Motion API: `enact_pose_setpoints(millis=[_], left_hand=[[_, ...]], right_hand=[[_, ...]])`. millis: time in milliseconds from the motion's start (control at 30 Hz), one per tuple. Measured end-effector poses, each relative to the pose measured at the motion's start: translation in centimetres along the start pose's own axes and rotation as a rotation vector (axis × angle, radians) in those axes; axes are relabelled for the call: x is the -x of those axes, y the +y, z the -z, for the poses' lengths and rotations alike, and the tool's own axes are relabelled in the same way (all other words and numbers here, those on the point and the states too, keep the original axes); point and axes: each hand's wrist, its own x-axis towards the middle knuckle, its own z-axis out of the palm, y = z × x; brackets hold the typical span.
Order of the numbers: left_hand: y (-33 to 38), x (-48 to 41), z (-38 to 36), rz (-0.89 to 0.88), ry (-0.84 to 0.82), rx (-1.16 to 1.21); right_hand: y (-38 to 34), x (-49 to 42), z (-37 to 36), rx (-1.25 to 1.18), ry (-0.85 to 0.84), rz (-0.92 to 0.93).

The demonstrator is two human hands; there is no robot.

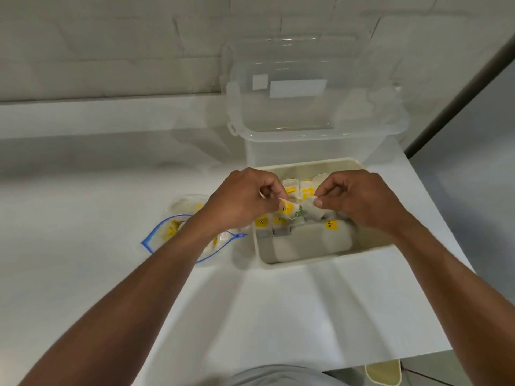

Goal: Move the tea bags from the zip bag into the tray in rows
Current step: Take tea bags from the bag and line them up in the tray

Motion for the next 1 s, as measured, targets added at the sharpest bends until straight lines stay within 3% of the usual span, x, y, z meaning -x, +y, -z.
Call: enact_pose_setpoints(millis=[200, 533, 833, 1000], left_hand=[[1.4, -2.5, -3.1, 0.059, -0.048, -0.248], [1.7, -3.4, -7.1, 0.140, -0.088, -0.485], [-0.4, -6.8, -8.6, 0.212, 0.030, -0.715], [-1.3, -7.3, -8.4, 0.282, 0.043, -0.692]], right_hand=[[2.4, -0.6, 1.6, 0.108, -0.002, 0.037], [4.9, -1.4, 0.5, 0.413, -0.286, 0.102], [5.4, -4.7, -2.3, 0.507, -0.184, 0.103], [5.8, -5.6, -2.8, 0.489, -0.171, 0.130]])
